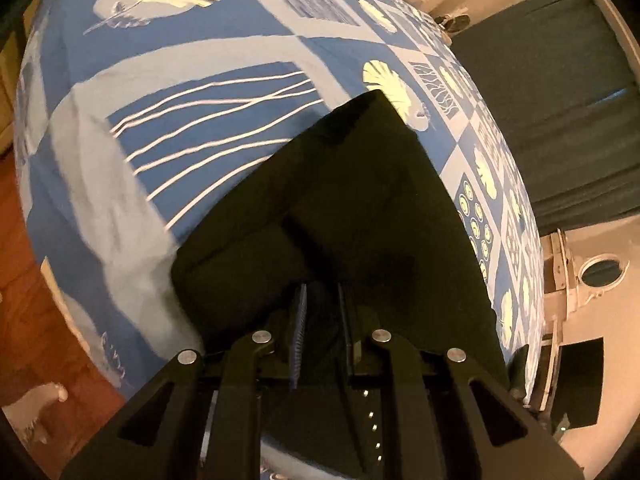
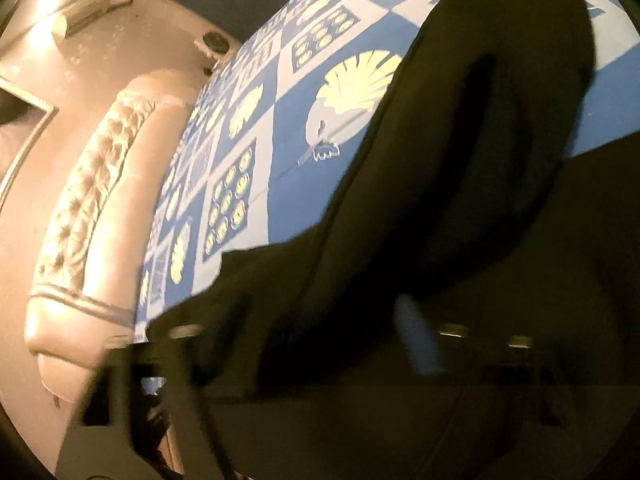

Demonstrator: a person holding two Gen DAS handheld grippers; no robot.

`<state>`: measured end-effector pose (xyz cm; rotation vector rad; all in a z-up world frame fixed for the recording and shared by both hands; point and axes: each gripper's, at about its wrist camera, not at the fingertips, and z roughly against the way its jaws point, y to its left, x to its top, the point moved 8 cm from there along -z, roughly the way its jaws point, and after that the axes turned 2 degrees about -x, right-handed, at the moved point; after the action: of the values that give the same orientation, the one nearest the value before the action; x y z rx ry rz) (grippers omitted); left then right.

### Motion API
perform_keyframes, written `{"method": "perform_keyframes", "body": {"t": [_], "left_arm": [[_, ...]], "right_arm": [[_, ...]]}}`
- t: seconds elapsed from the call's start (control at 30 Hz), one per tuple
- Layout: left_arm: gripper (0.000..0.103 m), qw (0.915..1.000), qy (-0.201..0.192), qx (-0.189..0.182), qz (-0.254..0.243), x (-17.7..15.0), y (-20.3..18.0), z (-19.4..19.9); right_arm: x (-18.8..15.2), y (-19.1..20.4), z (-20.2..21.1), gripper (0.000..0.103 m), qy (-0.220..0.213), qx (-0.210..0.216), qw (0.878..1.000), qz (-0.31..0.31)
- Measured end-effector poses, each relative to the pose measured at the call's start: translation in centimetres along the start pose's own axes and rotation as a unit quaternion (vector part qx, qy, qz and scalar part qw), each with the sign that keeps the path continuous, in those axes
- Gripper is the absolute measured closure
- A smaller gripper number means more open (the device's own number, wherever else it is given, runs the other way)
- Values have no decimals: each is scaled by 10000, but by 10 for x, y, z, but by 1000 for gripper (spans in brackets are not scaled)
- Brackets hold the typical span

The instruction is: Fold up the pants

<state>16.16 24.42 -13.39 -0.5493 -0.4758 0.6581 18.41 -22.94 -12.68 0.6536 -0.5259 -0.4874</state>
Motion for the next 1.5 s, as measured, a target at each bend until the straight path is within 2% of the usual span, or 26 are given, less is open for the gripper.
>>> {"method": "perform_keyframes", "body": {"t": [0.03, 0.07, 0.27, 0.33, 0.5, 0.53, 0.6, 0.67, 0.73, 0.83, 0.9, 0.93, 0.97, 1.0, 1.03, 1.07, 1.2, 1.5], "left_arm": [[87, 9999, 5, -59, 92, 0, 1, 0], [87, 9998, 13, -98, 187, 0, 3, -1], [87, 9984, 37, -206, 532, 8, 1, -12], [87, 9964, -42, -367, 759, 5, 1, -9], [81, 9963, -234, -434, 697, 1, 6, -4], [78, 9963, -259, -439, 696, 3, 6, -5], [63, 9950, -389, -583, 704, 8, 2, -4], [35, 9933, -576, -778, 627, 12, -5, -2], [26, 9926, -774, -804, 486, 15, -12, 2], [26, 9959, -699, -525, 246, 14, -16, -4], [26, 9963, -672, -466, 248, 14, -16, -7], [29, 9962, -685, -454, 279, 15, -15, -7], [50, 9963, -705, -387, 315, 16, -14, -6], [61, 9970, -660, -261, 304, 16, -12, -6], [83, 9977, -572, -223, 292, 15, -11, -8], [86, 9981, -444, -306, 311, 15, -12, -11], [90, 9961, -403, -582, 520, 16, -6, -2], [90, 9951, -529, -764, 346, 12, -8, 40]], "right_arm": [[-1, -3, 0, 73, 31, 43, 10000, -45], [-3, -6, 0, 77, 56, 93, 9999, -87], [-7, -7, 5, 82, -10, 192, 9998, -73], [-6, -6, 6, 82, -7, 232, 9997, -85], [-7, -10, 6, 82, 15, 385, 9990, -214], [-8, -10, 6, 82, 20, 409, 9989, -248], [-8, -11, 5, 82, 24, 445, 9986, -283], [-9, -13, 5, 82, 29, 466, 9985, -300], [-9, -14, 4, 82, 38, 482, 9983, -319], [-9, -15, 3, 82, 37, 513, 9982, -323], [-8, -16, 4, 82, 26, 538, 9980, -333], [-8, -16, 3, 82, 20, 546, 9979, -340], [-8, -17, 3, 82, 9, 564, 9978, -356], [-9, -18, 3, 82, 0, 577, 9977, -367], [-9, -19, 4, 82, -7, 590, 9976, -372], [-9, -19, 4, 82, -10, 599, 9975, -374], [-9, -17, 13, 85, -111, 684, 9971, -329], [-31, 4, 69, 88, -326, 1130, 9930, -102]]}}
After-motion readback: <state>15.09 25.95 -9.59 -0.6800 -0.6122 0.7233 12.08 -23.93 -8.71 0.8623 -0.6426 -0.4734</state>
